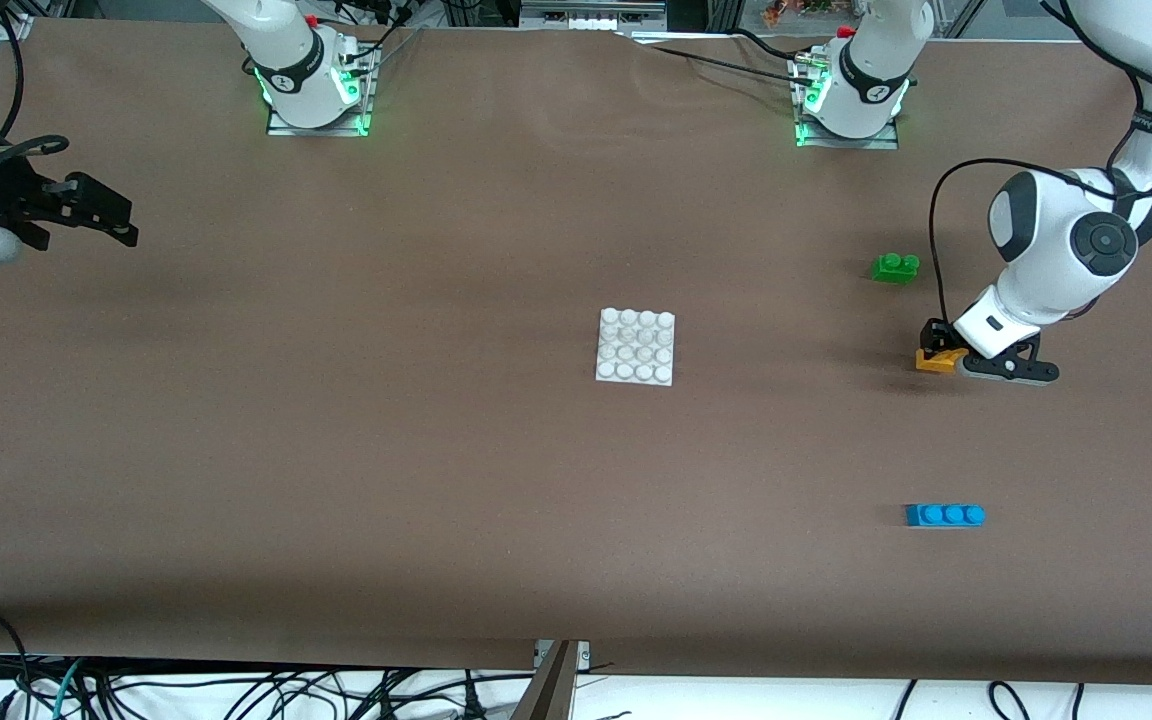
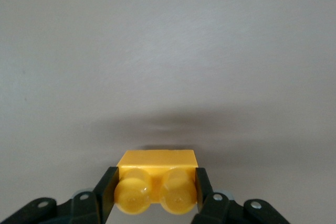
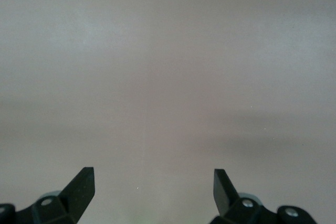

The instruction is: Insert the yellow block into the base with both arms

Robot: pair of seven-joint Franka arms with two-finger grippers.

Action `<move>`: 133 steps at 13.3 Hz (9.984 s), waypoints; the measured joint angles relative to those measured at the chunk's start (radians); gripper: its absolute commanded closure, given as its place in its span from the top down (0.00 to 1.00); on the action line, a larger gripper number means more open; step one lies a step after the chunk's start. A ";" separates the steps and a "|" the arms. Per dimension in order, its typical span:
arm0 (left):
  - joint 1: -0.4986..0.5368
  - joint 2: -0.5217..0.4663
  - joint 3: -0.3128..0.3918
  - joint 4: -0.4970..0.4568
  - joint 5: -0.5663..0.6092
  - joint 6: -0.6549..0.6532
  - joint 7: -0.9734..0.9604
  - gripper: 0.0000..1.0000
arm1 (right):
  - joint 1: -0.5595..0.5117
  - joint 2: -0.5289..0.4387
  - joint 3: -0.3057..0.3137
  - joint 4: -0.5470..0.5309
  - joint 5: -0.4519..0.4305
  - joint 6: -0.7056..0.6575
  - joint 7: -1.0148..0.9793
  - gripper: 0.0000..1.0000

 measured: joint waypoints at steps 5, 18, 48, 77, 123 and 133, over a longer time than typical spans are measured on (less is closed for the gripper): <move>-0.003 -0.049 -0.200 0.199 0.000 -0.324 -0.132 0.24 | 0.000 0.000 -0.001 0.000 0.000 -0.002 0.000 1.00; -0.236 0.112 -0.449 0.413 0.000 -0.368 -0.530 0.23 | 0.000 0.000 -0.001 0.000 0.000 -0.028 0.000 1.00; -0.442 0.485 -0.439 0.504 0.383 -0.250 -0.991 0.24 | 0.000 0.000 -0.001 0.000 0.002 -0.039 0.000 1.00; -0.441 0.489 -0.435 0.504 0.388 -0.238 -0.991 0.21 | 0.000 0.000 -0.001 0.000 0.002 -0.039 0.000 1.00; -0.292 0.063 -0.046 0.945 -0.150 -0.949 -0.204 1.00 | 0.000 0.000 -0.001 0.003 0.003 -0.039 0.000 1.00; -0.362 -0.155 0.147 0.597 -0.212 -0.793 -0.147 1.00 | 0.000 0.000 0.000 0.003 0.003 -0.039 0.000 1.00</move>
